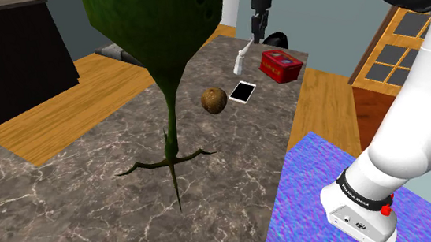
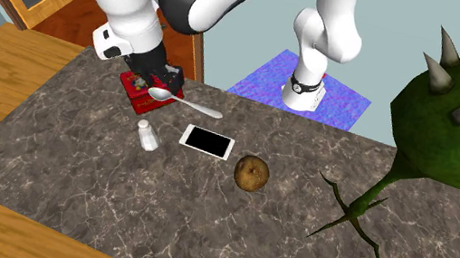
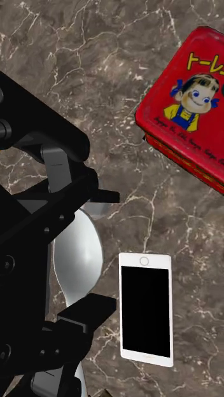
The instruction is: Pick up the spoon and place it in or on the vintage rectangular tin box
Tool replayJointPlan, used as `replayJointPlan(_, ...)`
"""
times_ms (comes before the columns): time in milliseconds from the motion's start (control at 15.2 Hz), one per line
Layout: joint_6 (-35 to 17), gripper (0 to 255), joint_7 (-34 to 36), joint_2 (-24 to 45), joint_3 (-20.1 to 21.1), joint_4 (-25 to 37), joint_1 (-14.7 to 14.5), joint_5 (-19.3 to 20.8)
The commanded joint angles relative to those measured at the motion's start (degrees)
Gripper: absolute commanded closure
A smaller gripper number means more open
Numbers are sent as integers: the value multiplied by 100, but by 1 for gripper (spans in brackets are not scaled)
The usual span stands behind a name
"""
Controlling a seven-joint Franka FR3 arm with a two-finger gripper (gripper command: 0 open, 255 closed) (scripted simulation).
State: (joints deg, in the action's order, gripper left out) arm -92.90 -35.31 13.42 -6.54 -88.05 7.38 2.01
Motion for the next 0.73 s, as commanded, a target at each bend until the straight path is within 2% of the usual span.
replayJointPlan(0,-1,255,-267,24,-102,37,160,10)
replayJointPlan(660,200,255,-1526,704,-546,991,999,-60)
